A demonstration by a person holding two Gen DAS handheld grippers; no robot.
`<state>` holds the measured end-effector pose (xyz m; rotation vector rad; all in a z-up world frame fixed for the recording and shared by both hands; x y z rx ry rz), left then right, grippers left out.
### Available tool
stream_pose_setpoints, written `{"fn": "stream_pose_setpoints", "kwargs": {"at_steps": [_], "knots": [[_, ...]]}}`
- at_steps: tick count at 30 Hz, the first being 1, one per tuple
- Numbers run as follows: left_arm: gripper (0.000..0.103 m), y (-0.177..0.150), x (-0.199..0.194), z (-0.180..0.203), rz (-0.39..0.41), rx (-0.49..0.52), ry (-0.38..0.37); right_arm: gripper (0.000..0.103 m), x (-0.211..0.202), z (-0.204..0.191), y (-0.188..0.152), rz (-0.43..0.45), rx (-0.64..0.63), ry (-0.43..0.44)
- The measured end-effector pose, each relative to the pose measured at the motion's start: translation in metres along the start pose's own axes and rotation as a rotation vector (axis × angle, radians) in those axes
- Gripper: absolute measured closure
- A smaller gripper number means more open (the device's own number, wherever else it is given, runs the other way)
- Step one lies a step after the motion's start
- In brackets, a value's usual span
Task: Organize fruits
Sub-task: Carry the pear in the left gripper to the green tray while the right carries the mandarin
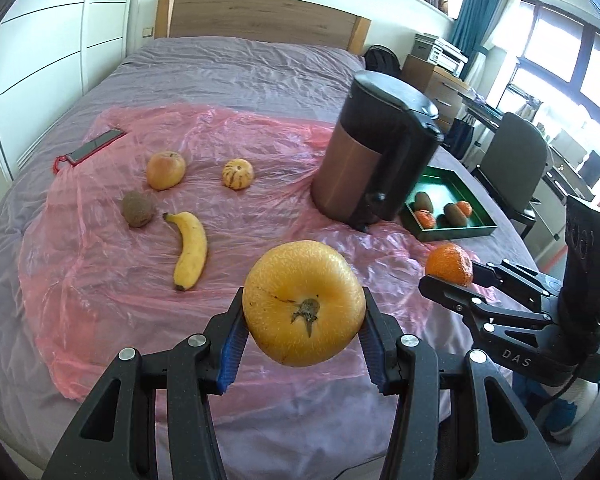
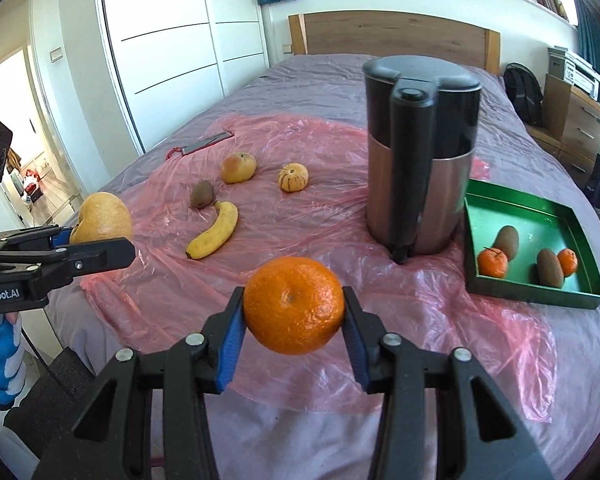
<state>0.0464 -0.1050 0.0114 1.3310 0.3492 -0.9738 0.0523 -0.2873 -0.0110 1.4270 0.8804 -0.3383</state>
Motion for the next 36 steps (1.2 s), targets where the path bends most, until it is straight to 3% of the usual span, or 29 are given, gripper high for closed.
{"fn": "stream_pose_setpoints", "kwargs": {"at_steps": [7,16,27,36], "knots": [[0.058,0.001,0.003,0.065,-0.039,0.089,-0.098,0.084,-0.033,0.047,-0.020,0.027,0.079,-0.077],[0.058,0.007,0.024,0.129,-0.073,0.175,-0.191,0.084,-0.047,0.104,-0.037,0.021,0.150,-0.157],[0.058,0.019,0.065,0.174,-0.129,0.238,-0.241,0.084,-0.048,0.163,-0.050,0.012,0.228,-0.215],[0.058,0.048,0.129,0.213,-0.163,0.275,-0.253,0.084,-0.041,0.235,-0.037,0.031,0.285,-0.289]]}}
Point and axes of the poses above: each gripper's, at about its wrist camera, not at the fingertips, and x roughly the way its jaws point, z to its right, y to its top, the point moved 3 cm from there along x, roughly the way its jaws point, and after that the axes turned 4 degrees about -y, right-handed, at the moved point
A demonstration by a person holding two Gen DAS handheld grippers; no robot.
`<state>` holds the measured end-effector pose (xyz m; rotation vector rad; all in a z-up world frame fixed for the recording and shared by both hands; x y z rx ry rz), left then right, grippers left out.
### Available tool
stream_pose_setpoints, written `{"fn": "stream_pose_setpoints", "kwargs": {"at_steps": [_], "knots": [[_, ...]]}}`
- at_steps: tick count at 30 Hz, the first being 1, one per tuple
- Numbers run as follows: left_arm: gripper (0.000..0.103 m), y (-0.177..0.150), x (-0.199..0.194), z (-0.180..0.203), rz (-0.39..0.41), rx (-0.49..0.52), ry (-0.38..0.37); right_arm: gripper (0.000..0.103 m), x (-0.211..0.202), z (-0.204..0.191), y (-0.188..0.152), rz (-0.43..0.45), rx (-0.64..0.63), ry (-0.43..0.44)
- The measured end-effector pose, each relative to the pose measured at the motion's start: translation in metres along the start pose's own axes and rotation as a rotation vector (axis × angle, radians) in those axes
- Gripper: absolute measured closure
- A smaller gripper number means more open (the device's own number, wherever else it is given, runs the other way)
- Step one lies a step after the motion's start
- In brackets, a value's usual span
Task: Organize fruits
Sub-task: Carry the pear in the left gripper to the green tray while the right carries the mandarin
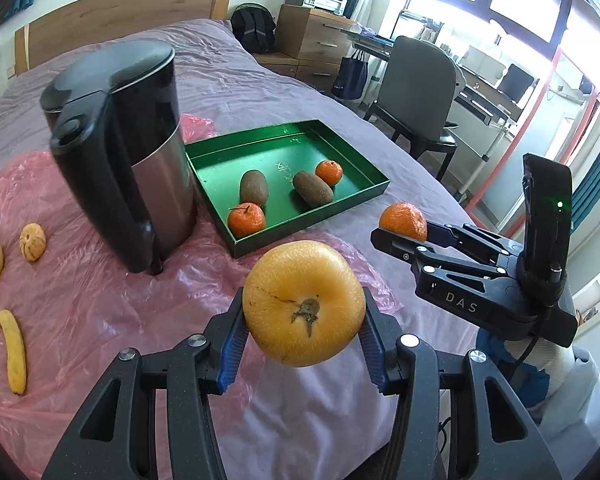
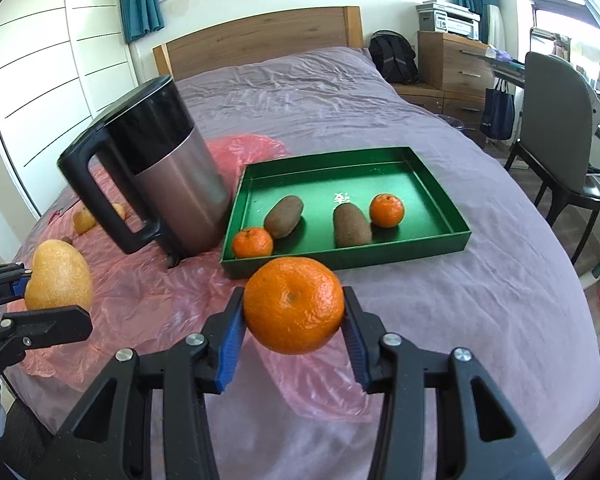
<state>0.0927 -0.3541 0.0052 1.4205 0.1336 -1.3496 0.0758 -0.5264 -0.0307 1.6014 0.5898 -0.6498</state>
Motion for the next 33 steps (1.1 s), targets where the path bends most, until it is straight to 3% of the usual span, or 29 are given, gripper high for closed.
{"fn": "stream_pose_setpoints", "kwargs": {"at_steps": [15,25,33], "knots": [[0.058,0.076,0.107,-0.017,-0.016,0.020,0.013,0.084,0.084,0.077,0.058,0.013,0.044,-0.088],[0.058,0.082,0.166,-0.020,-0.061,0.058,0.051,0.084,0.137,0.108,0.076,0.019,0.074,-0.128],[0.058,0.080,0.186,-0.014,-0.071,0.089,0.065,0.084,0.163,0.122,0.089,0.027,0.092,-0.137]]}}
Point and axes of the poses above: each gripper's, at about its wrist camera, not at the fingertips, and x roughly the way its jaws point, z to its right, y to its top, the point moved 3 cm from there along x, roughly the way its jaws point, and after that the axes turned 4 degrees about -y, right-handed, at the moved point
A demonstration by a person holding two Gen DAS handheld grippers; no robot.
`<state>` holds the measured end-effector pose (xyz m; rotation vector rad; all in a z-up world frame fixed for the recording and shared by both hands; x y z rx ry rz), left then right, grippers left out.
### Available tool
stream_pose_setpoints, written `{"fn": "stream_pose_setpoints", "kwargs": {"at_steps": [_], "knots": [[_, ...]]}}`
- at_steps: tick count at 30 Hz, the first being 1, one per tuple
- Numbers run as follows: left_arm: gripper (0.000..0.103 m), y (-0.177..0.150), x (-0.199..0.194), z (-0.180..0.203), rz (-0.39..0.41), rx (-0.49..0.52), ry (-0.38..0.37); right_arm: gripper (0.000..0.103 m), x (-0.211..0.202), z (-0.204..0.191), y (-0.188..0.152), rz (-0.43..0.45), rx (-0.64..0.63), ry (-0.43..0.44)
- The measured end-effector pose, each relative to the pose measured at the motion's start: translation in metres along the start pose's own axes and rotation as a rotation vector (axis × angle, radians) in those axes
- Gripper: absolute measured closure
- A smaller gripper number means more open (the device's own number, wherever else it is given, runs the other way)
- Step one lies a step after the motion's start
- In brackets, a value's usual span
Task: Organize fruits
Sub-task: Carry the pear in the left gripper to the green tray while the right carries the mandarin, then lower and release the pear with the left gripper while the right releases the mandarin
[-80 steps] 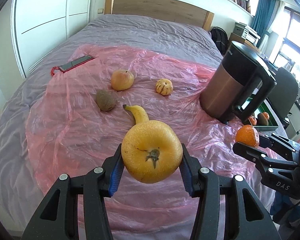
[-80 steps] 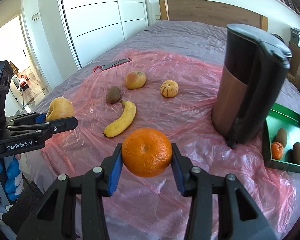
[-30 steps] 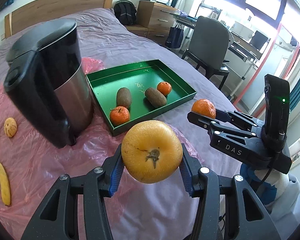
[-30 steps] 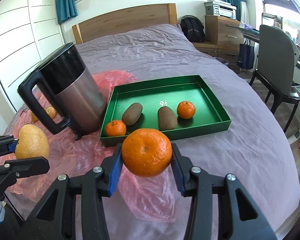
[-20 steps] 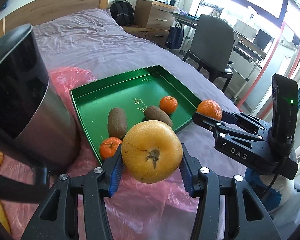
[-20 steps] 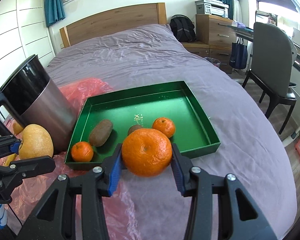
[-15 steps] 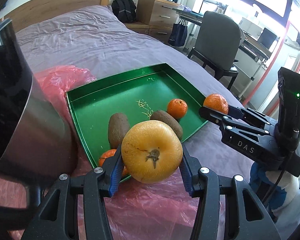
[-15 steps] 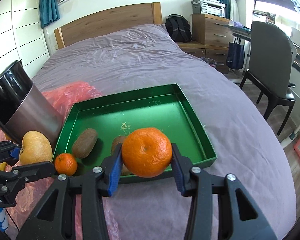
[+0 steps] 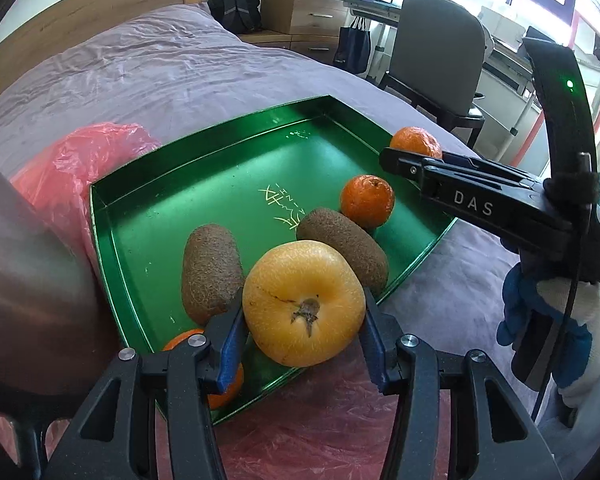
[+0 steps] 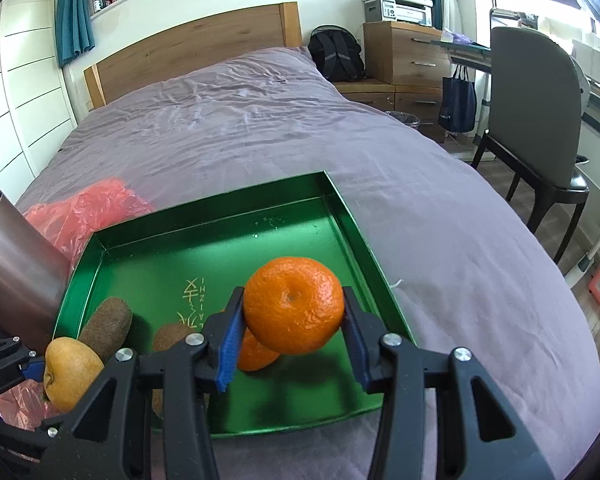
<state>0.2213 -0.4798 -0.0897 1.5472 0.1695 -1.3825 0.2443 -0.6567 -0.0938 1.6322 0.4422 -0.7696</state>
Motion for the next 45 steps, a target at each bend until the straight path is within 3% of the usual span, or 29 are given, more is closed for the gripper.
{"fn": "stream_pose_setpoints", "kwargs": {"at_steps": [6,11,17,20,27,30,32,35,40,45], "knots": [[0.058,0.045,0.010,-0.018,0.069,-0.061,0.054,0.084,0.032,-0.006,0.023,-0.031,-0.020,0.010],[0.058,0.078,0.036,-0.046,0.074,-0.188,0.129,0.084,0.059,-0.013,0.027,-0.083,-0.060,0.010],[0.058,0.076,0.061,-0.067,0.028,-0.251,0.188,0.084,0.073,-0.015,0.018,-0.125,-0.077,0.023],[0.058,0.074,0.069,-0.073,-0.002,-0.282,0.182,0.084,0.076,-0.014,0.015,-0.138,-0.073,0.026],[0.057,0.071,0.080,-0.072,-0.061,-0.281,0.183,0.082,0.078,-0.016,0.014,-0.160,-0.091,0.013],[0.057,0.071,0.080,-0.068,-0.081,-0.250,0.220,0.078,0.078,-0.016,0.015,-0.168,-0.080,0.009],[0.056,0.070,0.076,-0.063,-0.078,-0.216,0.250,0.059,0.075,-0.017,0.015,-0.174,-0.085,-0.003],[0.049,0.069,0.061,-0.057,-0.065,-0.205,0.244,0.049,0.064,-0.020,0.016,-0.166,-0.101,-0.006],[0.048,0.078,0.020,-0.040,-0.024,-0.175,0.221,0.045,0.027,-0.024,0.026,-0.135,-0.115,-0.036],[0.046,0.090,-0.051,-0.020,0.055,-0.133,0.175,0.040,-0.030,-0.022,0.037,-0.088,-0.118,-0.070]]}}
Point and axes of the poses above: each gripper's, at about its wrist camera, not at the fingertips, and x roughly the way its jaws point, z to its right, y to its top, the point moved 3 cm from there along x, roughly the way its jaws point, and after that the axes turned 4 degrees about -y, right-handed, at the moved point
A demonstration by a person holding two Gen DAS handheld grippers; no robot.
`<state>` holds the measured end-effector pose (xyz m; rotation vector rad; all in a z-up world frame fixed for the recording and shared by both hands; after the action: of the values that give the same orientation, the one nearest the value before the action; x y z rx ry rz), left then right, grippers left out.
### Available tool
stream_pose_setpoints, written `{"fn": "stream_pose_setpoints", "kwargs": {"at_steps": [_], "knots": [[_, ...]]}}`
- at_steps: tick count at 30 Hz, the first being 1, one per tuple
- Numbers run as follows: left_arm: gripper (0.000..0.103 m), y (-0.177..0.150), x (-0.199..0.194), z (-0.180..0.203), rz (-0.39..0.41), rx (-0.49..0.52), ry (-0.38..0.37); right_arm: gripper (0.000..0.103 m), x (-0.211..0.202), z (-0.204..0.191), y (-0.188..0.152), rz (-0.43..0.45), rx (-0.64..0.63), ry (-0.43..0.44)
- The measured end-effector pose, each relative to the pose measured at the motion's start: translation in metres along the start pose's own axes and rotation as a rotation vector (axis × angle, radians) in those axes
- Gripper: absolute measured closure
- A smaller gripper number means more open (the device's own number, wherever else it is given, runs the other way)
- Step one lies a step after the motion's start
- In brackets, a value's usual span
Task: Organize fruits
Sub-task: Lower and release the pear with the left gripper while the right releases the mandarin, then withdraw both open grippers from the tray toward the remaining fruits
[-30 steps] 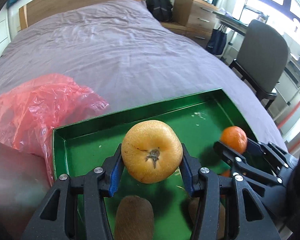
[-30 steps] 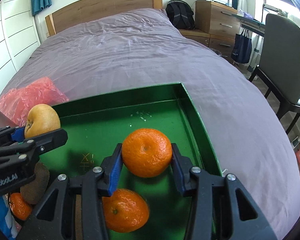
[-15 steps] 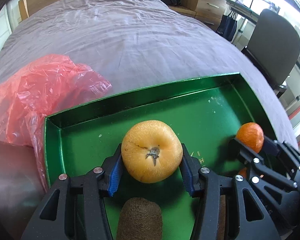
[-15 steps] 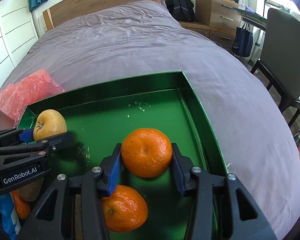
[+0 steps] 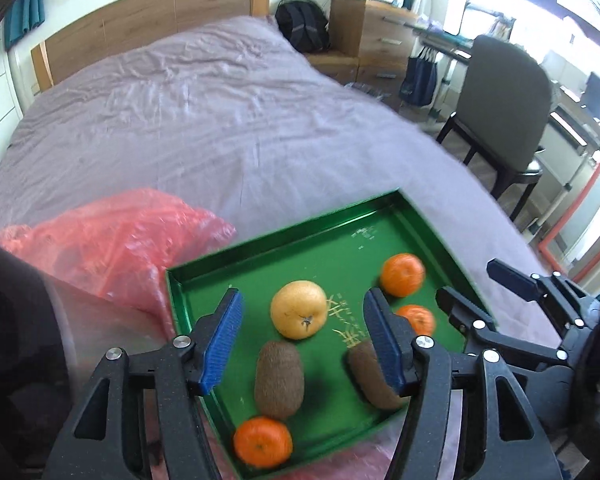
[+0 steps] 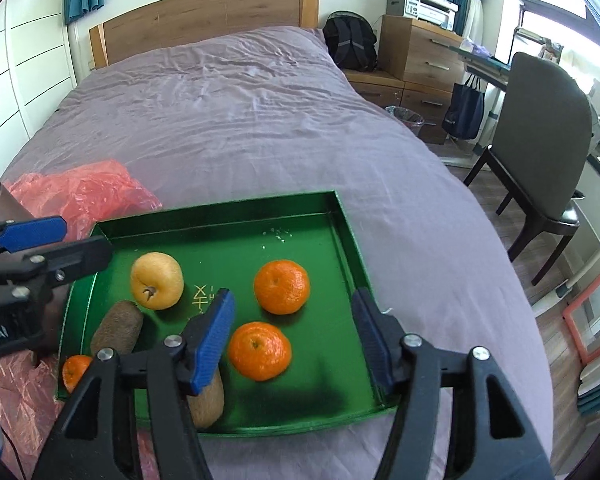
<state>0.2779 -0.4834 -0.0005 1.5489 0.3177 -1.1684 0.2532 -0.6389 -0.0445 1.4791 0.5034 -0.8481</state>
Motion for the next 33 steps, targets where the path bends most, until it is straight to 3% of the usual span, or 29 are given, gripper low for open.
{"fn": "stream_pose_setpoints", "kwargs": {"at_steps": [6,14,23,33], "knots": [[0.039,-0.014,-0.098,0.002,0.100,0.078,-0.063,0.027,-0.088,-0.001,-0.002,0.085,0.017,-0.013],[0.034,-0.071,-0.205,-0.028,0.190,0.080,-0.070,0.016,-0.200,-0.032,-0.029,0.169,-0.004,0.031],[0.034,-0.149,-0.273,-0.073,0.225,0.057,-0.014,0.015,-0.294,-0.081,-0.067,0.240,-0.002,0.127],[0.034,-0.223,-0.319,-0.150,0.243,-0.036,0.067,0.015,-0.328,-0.173,-0.099,0.236,-0.031,0.266]]}}
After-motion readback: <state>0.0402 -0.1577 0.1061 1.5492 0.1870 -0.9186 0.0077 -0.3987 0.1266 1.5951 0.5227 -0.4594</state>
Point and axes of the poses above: each gripper's, at about its wrist camera, not at the fingertips, and x roughly the way its jaws point, z to its right, y to its top, the point moved 3 cm from there along x, roughly the way its jaws point, and after that the axes turned 4 degrees about -y, right-handed, at the moved point
